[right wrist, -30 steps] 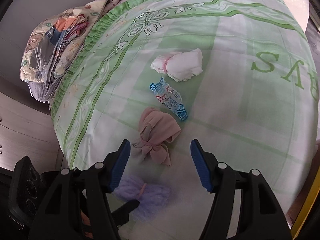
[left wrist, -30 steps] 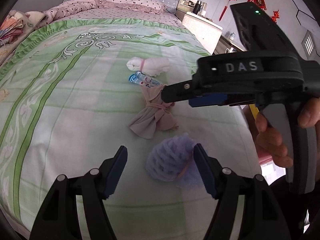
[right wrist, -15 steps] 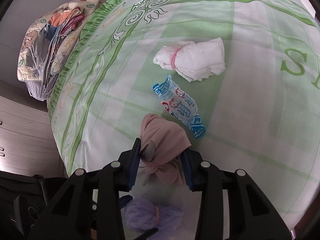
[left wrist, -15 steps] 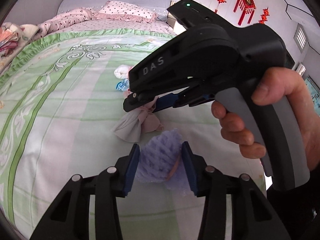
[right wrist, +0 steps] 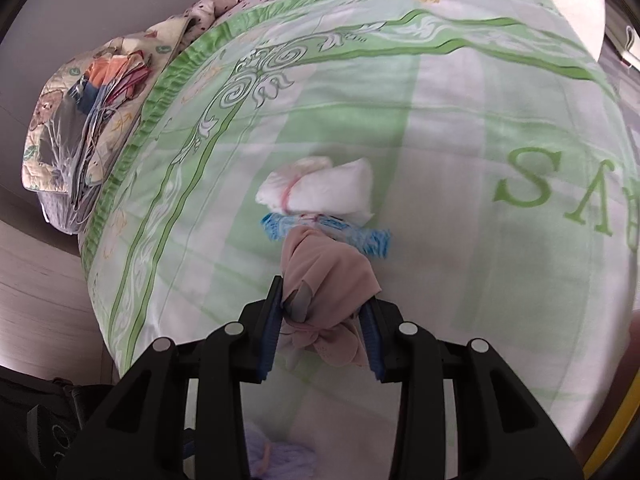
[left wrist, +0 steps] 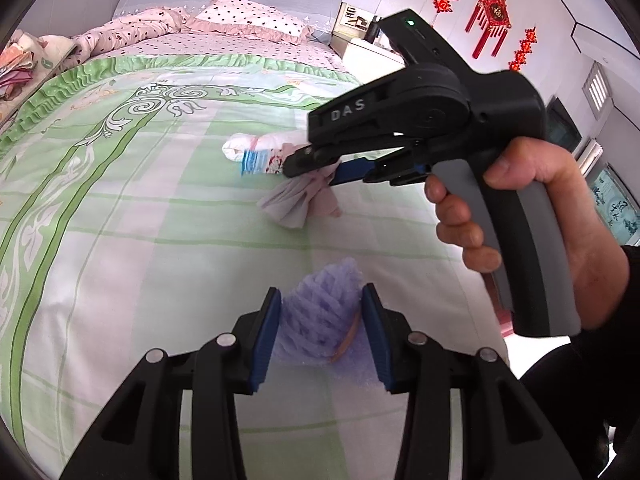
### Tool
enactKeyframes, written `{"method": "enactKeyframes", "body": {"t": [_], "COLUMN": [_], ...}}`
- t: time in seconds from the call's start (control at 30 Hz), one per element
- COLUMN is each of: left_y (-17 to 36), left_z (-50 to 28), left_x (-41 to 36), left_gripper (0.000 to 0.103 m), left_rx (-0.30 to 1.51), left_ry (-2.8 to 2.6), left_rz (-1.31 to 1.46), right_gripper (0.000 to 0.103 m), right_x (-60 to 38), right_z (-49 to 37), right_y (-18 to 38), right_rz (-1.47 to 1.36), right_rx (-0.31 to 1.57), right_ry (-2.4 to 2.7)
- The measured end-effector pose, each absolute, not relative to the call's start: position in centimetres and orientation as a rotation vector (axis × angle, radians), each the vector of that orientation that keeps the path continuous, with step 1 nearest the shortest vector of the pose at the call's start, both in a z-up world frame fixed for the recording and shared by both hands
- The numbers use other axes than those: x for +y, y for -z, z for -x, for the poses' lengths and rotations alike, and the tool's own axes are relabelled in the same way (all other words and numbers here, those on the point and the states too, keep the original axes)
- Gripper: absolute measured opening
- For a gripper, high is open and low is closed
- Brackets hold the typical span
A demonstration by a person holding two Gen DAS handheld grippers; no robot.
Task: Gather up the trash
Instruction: 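Carry the purple mesh and pink cloth bundles with both grippers over the bin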
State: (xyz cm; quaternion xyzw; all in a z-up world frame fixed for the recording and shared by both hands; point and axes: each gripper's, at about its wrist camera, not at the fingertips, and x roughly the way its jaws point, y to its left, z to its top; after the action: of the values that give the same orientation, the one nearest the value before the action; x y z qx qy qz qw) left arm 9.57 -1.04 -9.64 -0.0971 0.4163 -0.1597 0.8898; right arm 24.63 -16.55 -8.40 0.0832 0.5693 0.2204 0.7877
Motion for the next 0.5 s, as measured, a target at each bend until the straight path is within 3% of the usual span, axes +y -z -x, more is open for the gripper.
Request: {"method": "enactKeyframes", "body": {"t": [0.5], "left_y": [6.4], "left_z": [-8.3], "left_x": [-1.1], "left_gripper": [0.038], "left_rx": [0.807], "left_ry": [0.33], "left_rz": [0.183], "right_gripper": [0.034], "right_x": [-24.2], "right_z": [-22.8], "right_y": [3.2], "right_rz": [-0.22], "right_rx": [1.085], "right_ry": [-0.38]}}
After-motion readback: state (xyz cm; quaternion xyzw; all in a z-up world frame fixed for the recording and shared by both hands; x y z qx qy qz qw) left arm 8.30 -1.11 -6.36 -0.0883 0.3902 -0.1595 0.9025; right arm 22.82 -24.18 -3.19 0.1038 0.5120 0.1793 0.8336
